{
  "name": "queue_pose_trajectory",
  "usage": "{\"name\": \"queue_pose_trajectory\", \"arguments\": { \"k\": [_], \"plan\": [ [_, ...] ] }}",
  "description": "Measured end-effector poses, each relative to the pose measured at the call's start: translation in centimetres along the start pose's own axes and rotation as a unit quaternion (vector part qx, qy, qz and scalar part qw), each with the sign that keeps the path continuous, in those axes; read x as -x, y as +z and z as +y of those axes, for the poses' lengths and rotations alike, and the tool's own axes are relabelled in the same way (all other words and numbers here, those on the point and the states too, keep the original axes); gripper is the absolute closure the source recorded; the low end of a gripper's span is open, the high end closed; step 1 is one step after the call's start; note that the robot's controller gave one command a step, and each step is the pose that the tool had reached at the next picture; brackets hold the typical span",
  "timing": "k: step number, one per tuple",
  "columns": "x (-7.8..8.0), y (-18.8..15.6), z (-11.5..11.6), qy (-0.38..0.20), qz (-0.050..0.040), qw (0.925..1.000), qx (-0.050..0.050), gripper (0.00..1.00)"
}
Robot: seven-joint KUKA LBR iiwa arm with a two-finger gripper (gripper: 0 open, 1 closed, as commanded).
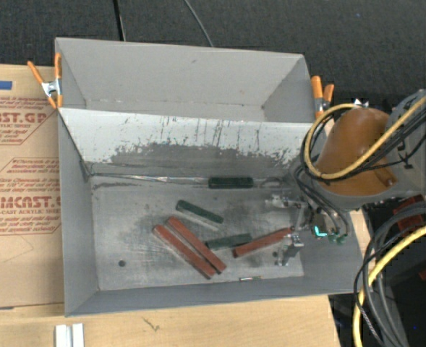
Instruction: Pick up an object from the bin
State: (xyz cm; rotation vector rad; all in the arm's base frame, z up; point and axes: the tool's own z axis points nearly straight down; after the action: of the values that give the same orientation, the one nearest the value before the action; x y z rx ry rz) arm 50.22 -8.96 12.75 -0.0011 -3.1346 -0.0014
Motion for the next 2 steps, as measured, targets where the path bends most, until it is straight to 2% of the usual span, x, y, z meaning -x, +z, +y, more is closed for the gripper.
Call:
{"name": "queue_pose_trajectory", "arguments": {
  "k": [1, 2],
  "plan": [
    [0.2, -0.3, 0.0, -0.001, -0.0035, 1.0, -0.001, 0.0],
    [-0.7, 5.3, -0.2, -0.07, -0.0014, 0.9975, 0.0, 1.0]
  ]
}}
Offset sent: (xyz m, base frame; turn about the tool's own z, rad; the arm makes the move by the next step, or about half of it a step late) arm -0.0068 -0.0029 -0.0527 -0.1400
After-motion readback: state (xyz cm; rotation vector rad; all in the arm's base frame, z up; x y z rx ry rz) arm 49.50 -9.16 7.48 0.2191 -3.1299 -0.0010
